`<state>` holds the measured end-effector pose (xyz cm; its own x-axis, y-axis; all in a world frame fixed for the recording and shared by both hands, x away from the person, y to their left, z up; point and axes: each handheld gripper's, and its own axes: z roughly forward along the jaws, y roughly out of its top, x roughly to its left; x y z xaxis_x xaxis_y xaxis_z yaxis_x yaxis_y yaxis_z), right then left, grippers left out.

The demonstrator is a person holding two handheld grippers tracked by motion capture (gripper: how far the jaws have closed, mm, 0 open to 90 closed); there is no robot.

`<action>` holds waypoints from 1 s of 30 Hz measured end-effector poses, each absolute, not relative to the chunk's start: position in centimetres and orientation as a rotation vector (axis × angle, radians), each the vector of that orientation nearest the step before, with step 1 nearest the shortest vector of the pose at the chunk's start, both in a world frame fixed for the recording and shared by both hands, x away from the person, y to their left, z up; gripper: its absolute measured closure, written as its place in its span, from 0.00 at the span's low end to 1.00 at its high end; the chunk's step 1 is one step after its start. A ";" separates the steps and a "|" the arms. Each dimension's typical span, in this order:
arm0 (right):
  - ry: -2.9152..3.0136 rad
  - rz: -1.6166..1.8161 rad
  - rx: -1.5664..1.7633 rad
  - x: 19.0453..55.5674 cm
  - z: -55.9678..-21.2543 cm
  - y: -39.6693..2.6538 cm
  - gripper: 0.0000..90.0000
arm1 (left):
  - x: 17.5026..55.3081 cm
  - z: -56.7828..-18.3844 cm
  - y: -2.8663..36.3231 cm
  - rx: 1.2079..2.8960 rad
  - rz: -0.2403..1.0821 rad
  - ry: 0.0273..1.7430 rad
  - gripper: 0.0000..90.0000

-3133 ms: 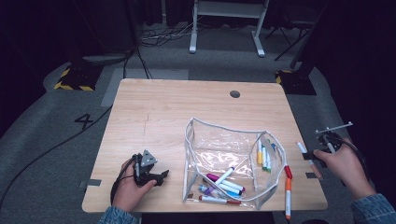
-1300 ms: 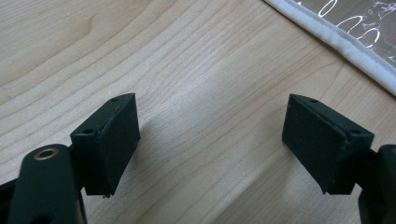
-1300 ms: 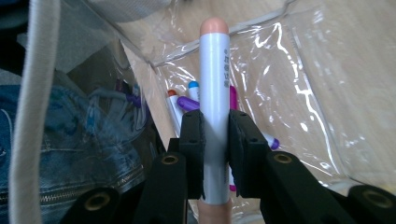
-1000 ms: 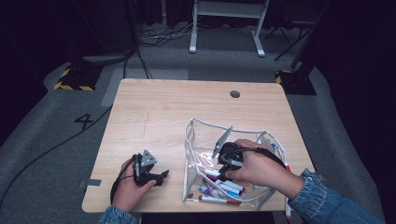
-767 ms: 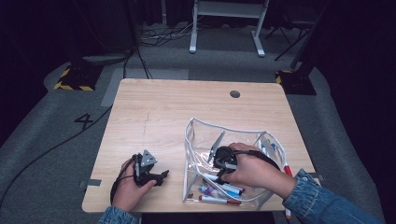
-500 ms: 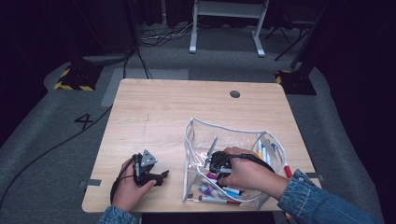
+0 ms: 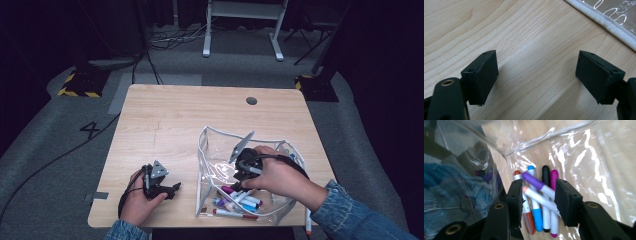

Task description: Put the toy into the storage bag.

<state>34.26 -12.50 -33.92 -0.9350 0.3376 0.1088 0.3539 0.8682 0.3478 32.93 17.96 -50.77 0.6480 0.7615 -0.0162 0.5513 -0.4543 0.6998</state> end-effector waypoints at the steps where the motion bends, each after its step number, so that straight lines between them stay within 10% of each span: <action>1: -2.997 -0.602 -0.571 34.3 -33.3 -12.9 0.65 | 32.9 -50.8 18.0 2.180 0.401 1.014 0.21; 17: -3.006 -0.959 -1.056 35.2 -26.1 -25.5 0.71 | 32.9 -50.8 17.9 2.168 0.379 1.027 0.21; 30: -2.820 -0.795 -1.636 37.7 -32.9 -36.8 0.69 | 32.9 -50.8 17.8 2.169 0.380 1.027 0.21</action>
<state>37.72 -36.84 -32.85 -0.5073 0.8603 0.0498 0.7597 0.4192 0.4971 32.92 17.85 -50.79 0.6431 0.7652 -0.0307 0.5606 -0.4430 0.6997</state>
